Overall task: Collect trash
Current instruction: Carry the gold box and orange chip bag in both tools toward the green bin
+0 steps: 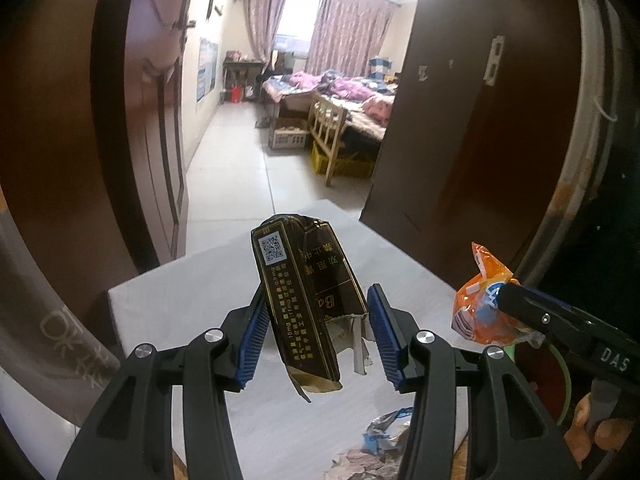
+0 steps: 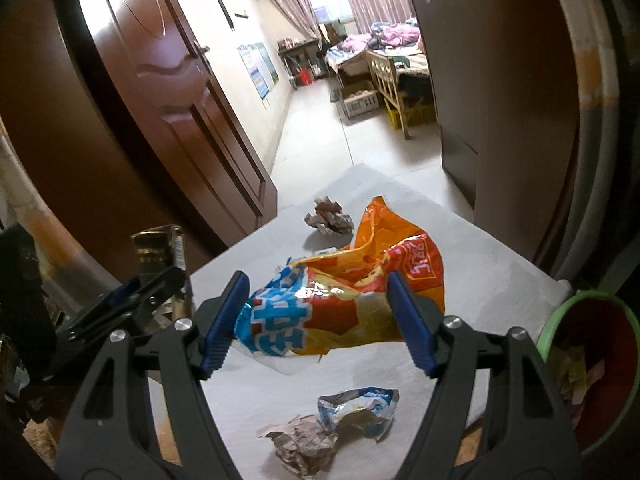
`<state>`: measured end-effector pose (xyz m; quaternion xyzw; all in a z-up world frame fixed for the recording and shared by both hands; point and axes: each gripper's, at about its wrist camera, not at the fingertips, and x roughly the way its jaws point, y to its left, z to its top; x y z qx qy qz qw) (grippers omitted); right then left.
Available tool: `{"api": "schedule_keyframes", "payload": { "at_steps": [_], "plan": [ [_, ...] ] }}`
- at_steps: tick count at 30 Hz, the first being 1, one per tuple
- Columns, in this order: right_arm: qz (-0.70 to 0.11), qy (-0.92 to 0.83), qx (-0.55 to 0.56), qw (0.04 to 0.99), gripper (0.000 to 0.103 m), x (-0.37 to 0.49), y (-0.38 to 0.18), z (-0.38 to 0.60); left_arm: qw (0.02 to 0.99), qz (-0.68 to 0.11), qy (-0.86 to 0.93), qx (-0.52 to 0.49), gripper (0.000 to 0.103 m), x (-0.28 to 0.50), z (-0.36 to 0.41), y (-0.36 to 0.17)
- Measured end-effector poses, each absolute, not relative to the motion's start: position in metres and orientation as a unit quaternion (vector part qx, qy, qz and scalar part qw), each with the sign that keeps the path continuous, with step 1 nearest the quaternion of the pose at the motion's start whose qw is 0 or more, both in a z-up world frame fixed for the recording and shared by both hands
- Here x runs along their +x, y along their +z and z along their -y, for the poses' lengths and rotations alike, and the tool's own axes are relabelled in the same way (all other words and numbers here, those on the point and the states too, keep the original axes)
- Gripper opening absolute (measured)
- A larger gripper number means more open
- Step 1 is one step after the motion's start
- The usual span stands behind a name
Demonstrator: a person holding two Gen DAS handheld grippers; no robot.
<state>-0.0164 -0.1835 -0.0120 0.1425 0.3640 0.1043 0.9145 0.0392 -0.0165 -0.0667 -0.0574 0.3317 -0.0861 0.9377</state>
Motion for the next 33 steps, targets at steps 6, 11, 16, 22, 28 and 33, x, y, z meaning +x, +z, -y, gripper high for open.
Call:
{"api": "schedule_keyframes", "payload": {
  "at_steps": [6, 11, 16, 22, 28, 33],
  "plan": [
    [-0.345, 0.099, 0.158, 0.92, 0.069, -0.037, 0.001, 0.201, 0.942, -0.317, -0.099, -0.047, 0.046, 0.031, 0.032, -0.053],
    [-0.333, 0.089, 0.18, 0.921, 0.069, -0.055, 0.002, 0.221, 0.943, -0.312, -0.114, -0.03, 0.046, 0.024, 0.053, -0.043],
    [-0.328, 0.084, 0.209, 0.917, 0.069, -0.068, -0.004, 0.24, 0.941, -0.31, -0.131, -0.018, 0.046, 0.019, 0.076, -0.037],
    [-0.318, 0.067, 0.238, 0.915, 0.069, -0.078, -0.006, 0.269, 0.935, -0.316, -0.16, -0.005, 0.046, 0.014, 0.109, -0.037],
    [-0.304, 0.061, 0.281, 0.908, 0.069, -0.089, -0.01, 0.304, 0.931, -0.317, -0.182, 0.001, 0.046, 0.013, 0.138, -0.032],
    [-0.291, 0.042, 0.3, 0.907, 0.069, -0.099, -0.011, 0.329, 0.928, -0.314, -0.2, 0.004, 0.047, 0.013, 0.162, -0.032]
  ]
}}
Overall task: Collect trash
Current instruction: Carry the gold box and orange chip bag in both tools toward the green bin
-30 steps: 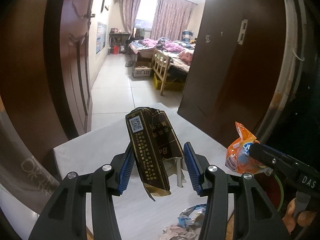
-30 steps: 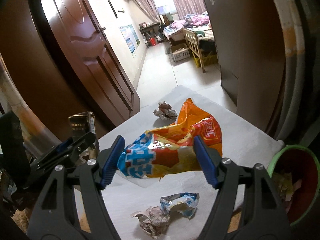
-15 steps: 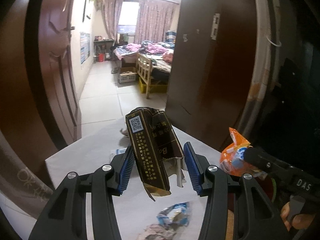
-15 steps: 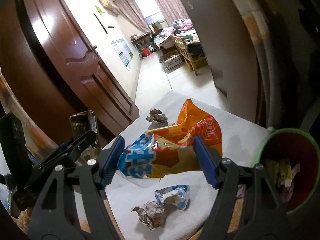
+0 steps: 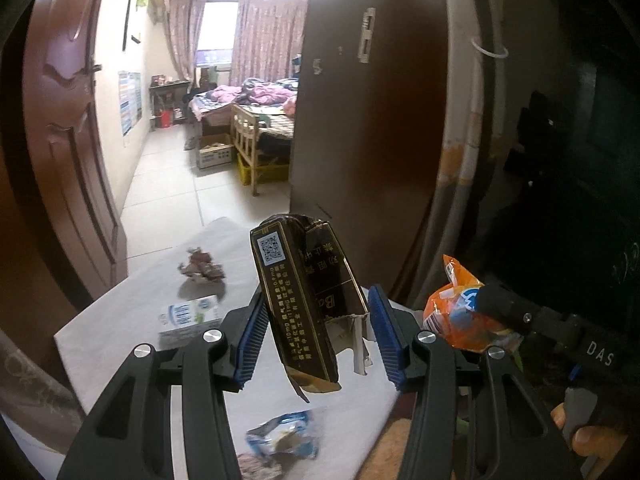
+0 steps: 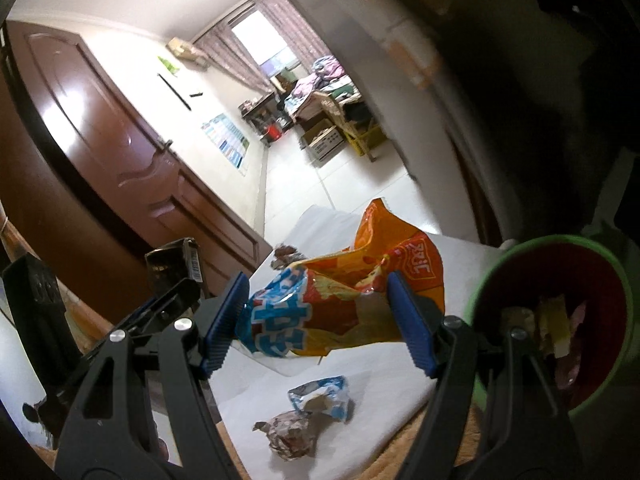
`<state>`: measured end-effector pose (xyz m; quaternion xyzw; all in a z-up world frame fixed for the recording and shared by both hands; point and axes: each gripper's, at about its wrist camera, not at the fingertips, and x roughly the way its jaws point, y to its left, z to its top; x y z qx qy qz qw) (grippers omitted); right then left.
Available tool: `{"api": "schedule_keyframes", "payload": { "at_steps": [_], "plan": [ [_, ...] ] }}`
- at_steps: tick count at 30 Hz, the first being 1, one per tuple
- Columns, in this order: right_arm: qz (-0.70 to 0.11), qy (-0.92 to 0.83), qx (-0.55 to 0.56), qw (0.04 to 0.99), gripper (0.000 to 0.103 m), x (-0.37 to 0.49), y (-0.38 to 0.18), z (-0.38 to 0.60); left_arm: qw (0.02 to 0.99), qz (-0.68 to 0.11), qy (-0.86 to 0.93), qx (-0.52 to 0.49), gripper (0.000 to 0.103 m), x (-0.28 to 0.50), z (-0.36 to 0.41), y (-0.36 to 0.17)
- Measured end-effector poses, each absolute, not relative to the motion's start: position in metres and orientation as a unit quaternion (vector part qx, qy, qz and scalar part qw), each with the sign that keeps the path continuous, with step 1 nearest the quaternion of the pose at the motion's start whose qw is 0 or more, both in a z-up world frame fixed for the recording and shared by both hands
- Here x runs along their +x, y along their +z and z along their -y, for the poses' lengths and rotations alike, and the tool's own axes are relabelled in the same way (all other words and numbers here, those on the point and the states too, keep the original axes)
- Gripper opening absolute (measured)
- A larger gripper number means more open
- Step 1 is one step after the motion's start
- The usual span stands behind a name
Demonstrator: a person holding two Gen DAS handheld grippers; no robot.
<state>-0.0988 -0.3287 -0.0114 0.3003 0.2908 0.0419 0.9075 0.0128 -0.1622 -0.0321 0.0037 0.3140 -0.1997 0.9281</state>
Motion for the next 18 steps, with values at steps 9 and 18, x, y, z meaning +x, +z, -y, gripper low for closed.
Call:
{"api": "schedule_keyframes", "payload": {
  "at_steps": [9, 18],
  "plan": [
    [-0.279, 0.0, 0.348, 0.895, 0.069, -0.119, -0.028, 0.381, 0.913, -0.322, -0.252, 0.016, 0.048, 0.013, 0.215, -0.046],
    [-0.28, -0.032, 0.386, 0.879, 0.069, -0.132, -0.05, 0.416, 0.9, -0.332, -0.281, 0.015, 0.048, 0.019, 0.263, -0.053]
  ]
}}
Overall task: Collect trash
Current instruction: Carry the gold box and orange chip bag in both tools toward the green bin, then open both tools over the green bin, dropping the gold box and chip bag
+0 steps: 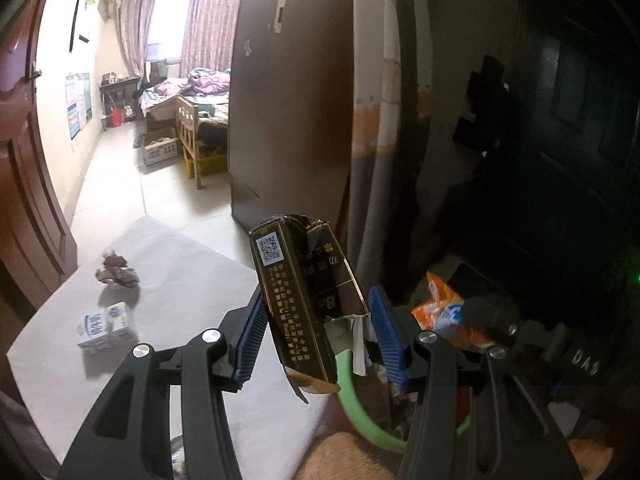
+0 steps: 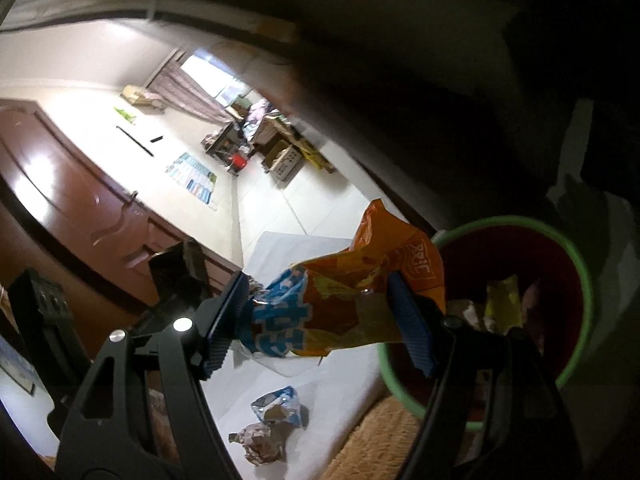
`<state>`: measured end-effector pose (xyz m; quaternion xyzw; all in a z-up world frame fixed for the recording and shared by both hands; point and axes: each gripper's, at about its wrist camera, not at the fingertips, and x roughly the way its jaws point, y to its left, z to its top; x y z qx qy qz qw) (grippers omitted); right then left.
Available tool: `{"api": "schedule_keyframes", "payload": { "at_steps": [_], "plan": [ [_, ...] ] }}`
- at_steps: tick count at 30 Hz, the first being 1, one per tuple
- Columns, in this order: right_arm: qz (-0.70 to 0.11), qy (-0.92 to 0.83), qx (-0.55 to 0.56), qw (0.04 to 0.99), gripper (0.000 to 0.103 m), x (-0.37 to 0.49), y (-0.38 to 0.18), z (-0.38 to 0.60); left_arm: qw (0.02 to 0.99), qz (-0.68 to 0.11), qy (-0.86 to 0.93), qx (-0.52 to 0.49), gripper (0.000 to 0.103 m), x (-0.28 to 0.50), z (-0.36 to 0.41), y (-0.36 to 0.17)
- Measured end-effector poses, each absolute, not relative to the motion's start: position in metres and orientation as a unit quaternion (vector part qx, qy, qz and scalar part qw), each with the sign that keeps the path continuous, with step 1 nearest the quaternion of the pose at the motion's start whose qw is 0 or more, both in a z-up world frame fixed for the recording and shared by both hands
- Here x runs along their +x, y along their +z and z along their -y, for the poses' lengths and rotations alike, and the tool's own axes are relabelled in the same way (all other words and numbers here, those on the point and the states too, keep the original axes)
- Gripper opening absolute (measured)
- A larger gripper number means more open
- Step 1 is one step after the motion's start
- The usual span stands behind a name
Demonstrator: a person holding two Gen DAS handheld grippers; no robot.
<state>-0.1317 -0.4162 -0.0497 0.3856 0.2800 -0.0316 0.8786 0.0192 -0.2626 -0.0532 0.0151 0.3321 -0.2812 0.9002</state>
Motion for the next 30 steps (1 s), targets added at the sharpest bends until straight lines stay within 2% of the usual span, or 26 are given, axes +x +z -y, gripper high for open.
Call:
{"api": "schedule_keyframes", "payload": {
  "at_steps": [10, 14, 17, 18, 22, 30],
  "plan": [
    [-0.279, -0.088, 0.415, 0.862, 0.07, -0.159, -0.071, 0.45, 0.862, -0.371, -0.345, 0.018, 0.048, 0.022, 0.316, -0.075],
    [-0.283, -0.108, 0.421, 0.855, 0.07, -0.165, -0.078, 0.458, 0.848, -0.376, -0.373, 0.024, 0.056, 0.017, 0.33, -0.079],
    [-0.289, -0.125, 0.422, 0.851, 0.071, -0.168, -0.085, 0.463, 0.844, -0.374, -0.385, 0.026, 0.074, 0.016, 0.335, -0.079],
    [-0.29, -0.129, 0.421, 0.85, 0.072, -0.169, -0.085, 0.463, 0.843, -0.373, -0.387, 0.025, 0.077, 0.015, 0.335, -0.079],
    [-0.29, -0.151, 0.415, 0.849, 0.086, -0.173, -0.086, 0.463, 0.844, -0.367, -0.389, 0.029, 0.08, 0.013, 0.333, -0.078],
    [-0.294, -0.162, 0.388, 0.859, 0.088, -0.169, -0.073, 0.45, 0.857, -0.347, -0.381, 0.021, 0.08, 0.01, 0.311, -0.062]
  ]
}}
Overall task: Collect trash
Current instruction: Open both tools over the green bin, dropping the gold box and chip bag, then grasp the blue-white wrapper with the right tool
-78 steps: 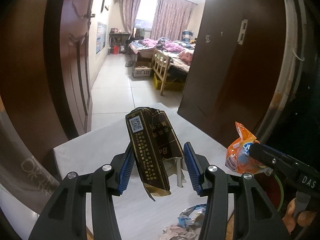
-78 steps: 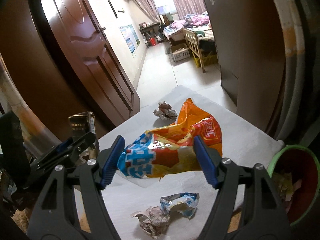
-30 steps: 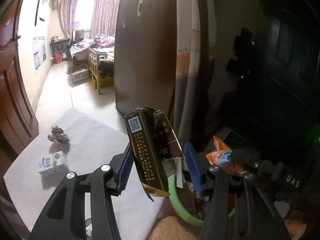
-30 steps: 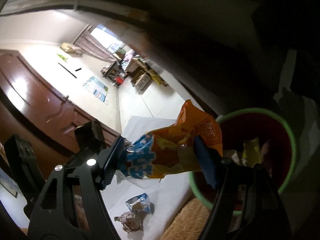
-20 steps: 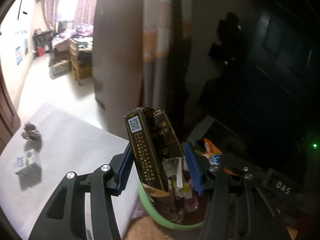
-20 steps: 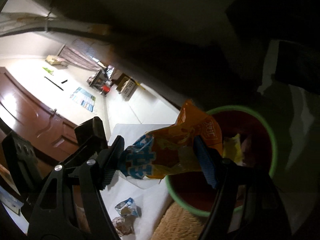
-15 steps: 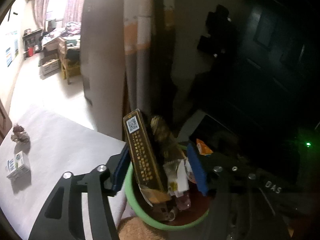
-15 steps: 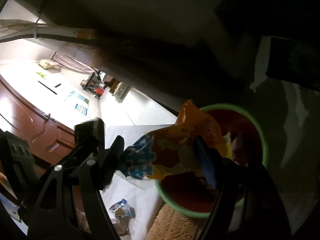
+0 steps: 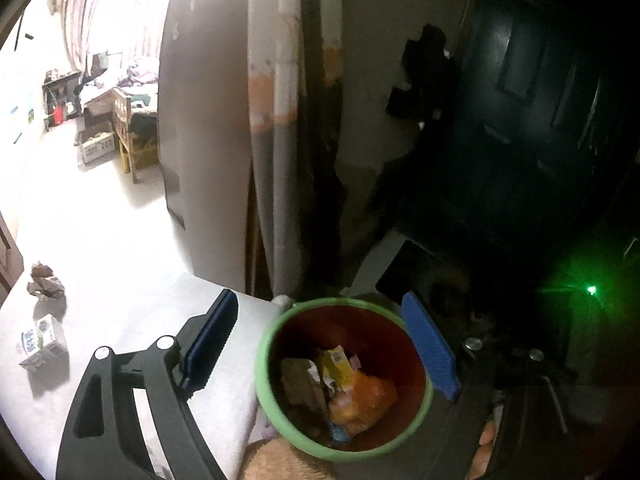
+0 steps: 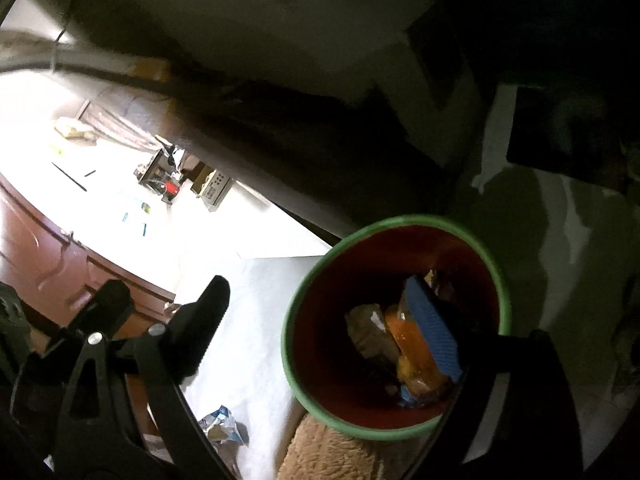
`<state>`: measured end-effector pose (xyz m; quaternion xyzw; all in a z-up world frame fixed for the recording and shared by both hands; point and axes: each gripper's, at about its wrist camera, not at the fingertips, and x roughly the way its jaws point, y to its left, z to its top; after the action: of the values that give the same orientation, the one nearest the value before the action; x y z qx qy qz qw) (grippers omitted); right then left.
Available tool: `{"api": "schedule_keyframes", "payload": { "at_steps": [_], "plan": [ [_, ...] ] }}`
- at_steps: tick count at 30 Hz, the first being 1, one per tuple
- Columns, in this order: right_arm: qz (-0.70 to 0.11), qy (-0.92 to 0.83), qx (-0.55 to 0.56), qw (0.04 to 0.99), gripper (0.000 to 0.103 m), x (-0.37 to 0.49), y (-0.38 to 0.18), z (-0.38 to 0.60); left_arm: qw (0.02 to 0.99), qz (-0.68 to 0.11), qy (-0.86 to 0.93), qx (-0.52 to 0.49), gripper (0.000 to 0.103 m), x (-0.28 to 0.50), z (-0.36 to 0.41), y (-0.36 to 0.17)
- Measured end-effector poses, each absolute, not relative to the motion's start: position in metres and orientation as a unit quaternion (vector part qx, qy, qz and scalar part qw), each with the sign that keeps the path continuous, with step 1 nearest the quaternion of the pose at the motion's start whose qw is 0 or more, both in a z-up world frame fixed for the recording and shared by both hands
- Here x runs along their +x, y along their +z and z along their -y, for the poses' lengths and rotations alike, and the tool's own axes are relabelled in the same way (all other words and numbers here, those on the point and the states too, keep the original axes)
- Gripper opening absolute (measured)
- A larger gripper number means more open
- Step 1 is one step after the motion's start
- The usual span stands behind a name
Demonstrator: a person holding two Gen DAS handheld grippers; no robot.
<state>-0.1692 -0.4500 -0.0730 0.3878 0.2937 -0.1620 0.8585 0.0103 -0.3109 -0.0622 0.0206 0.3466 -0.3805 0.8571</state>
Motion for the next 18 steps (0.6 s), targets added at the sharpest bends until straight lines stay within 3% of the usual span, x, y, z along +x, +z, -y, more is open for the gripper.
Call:
{"api": "schedule_keyframes", "payload": {
  "at_steps": [9, 18],
  "plan": [
    [-0.322, -0.121, 0.292, 0.893, 0.088, -0.129, -0.054, 0.381, 0.889, -0.328, -0.319, -0.011, 0.082, 0.021, 0.233, -0.05],
    [-0.344, -0.058, 0.221, 0.911, 0.091, -0.097, -0.059, 0.298, 0.92, -0.331, -0.209, -0.034, 0.083, 0.034, 0.106, -0.068]
  ]
}}
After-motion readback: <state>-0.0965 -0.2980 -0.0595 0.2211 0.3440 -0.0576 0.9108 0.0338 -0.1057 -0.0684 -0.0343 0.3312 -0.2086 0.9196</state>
